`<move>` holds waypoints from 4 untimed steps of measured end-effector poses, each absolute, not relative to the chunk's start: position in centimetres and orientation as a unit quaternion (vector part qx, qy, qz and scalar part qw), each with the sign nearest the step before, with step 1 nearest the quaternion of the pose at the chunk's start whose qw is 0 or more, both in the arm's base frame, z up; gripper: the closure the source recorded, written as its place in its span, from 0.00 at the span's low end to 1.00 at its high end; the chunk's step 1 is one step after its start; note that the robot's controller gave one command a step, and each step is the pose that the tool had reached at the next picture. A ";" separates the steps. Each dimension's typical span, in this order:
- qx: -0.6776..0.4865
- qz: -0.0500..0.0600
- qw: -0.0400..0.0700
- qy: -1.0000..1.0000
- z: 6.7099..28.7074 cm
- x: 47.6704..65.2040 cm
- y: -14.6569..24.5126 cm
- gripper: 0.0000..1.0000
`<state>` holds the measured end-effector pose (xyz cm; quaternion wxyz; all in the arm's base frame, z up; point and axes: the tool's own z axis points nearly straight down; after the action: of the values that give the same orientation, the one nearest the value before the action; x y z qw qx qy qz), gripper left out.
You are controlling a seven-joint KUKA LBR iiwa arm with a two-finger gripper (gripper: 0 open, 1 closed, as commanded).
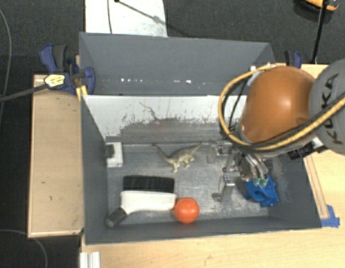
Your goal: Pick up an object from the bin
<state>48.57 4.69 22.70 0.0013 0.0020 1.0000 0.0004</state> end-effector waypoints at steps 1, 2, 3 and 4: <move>0.002 0.000 0.001 1.000 22.7 48.6 4.7 0.00; -0.037 0.000 0.004 0.999 18.8 48.6 7.7 0.00; -0.053 0.001 0.005 0.999 12.3 50.0 10.5 0.00; -0.057 0.001 0.005 0.998 8.0 49.1 13.9 0.00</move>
Offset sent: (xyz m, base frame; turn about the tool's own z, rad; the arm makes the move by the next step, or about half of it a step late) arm -0.0022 0.0622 -0.0818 -0.1703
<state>49.06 13.94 7.96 0.0052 -0.0571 0.9984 0.0008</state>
